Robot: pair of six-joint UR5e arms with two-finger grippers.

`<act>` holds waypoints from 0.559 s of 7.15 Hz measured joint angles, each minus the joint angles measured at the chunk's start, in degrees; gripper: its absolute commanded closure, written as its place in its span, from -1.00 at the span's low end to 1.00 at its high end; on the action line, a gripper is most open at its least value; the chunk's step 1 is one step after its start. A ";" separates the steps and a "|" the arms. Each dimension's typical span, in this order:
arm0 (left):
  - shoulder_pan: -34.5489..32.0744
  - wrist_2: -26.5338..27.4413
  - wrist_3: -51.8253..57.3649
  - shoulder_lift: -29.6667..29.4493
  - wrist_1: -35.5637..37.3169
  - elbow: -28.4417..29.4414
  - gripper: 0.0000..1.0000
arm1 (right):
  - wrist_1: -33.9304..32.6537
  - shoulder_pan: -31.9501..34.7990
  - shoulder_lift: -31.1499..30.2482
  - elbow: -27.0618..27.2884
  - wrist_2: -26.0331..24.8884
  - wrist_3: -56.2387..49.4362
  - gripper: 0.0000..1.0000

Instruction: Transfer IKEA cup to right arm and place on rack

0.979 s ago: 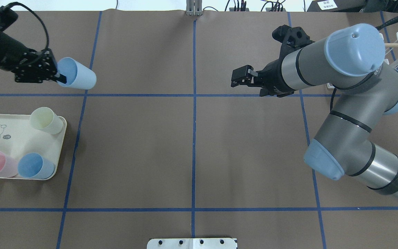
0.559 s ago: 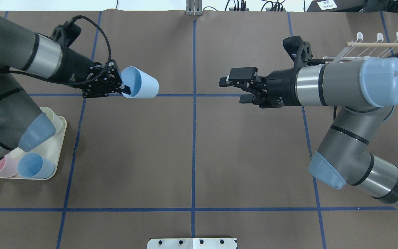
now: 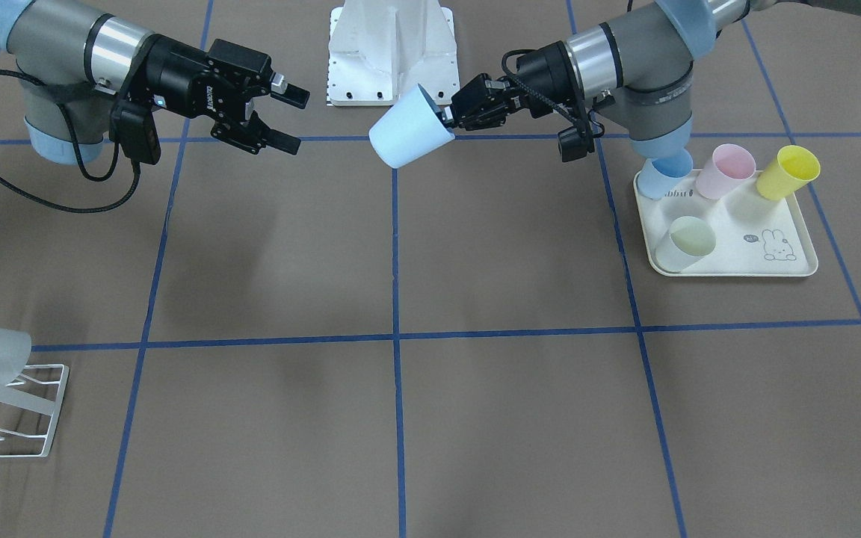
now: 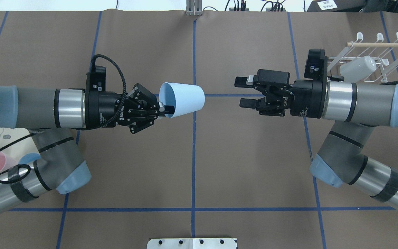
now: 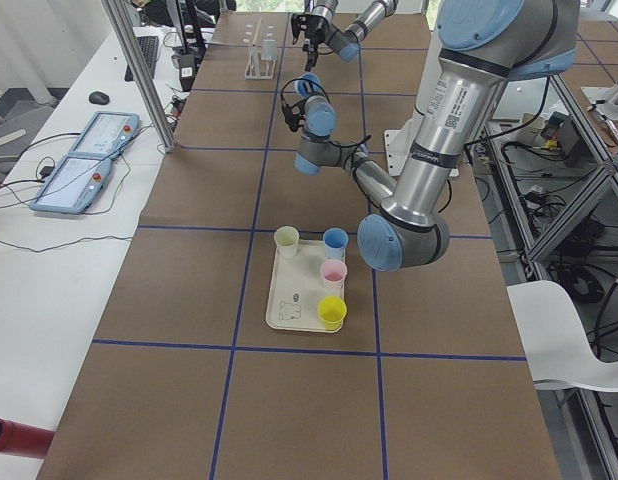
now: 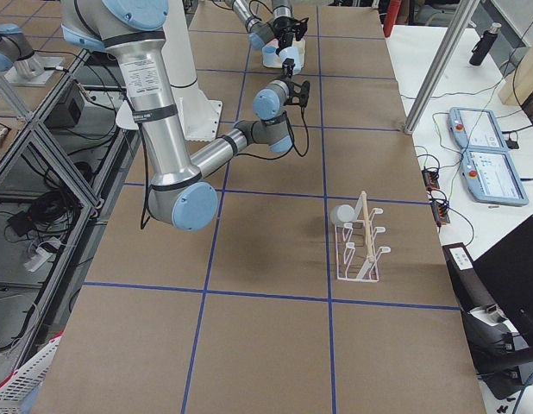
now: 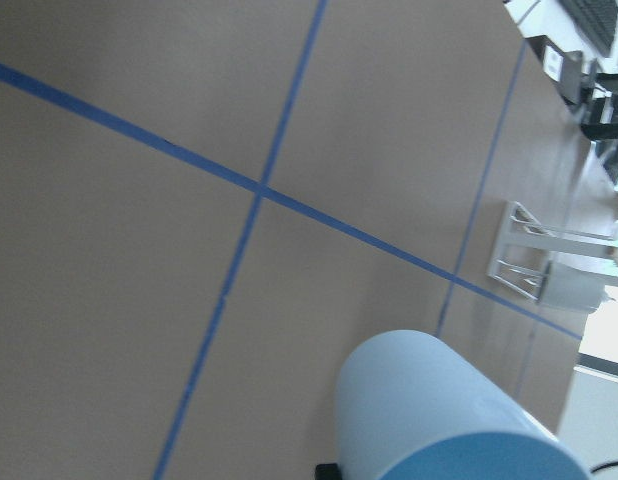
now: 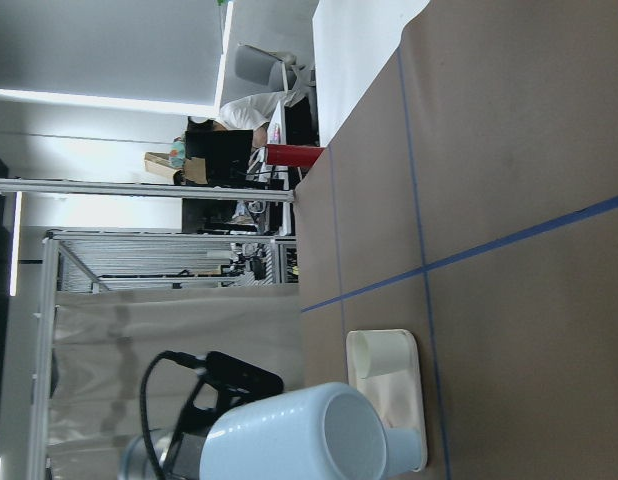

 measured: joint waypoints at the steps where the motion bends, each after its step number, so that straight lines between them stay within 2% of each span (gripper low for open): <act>1: 2.19 3.30 -5.22 -1.28 -5.55 1.08 1.00 | 3.76 -0.75 0.50 -1.05 -1.51 1.50 -0.97; 4: 6.53 9.58 -11.56 -3.94 -11.99 1.65 1.00 | 10.57 -5.73 3.02 -1.57 -5.64 2.49 -0.97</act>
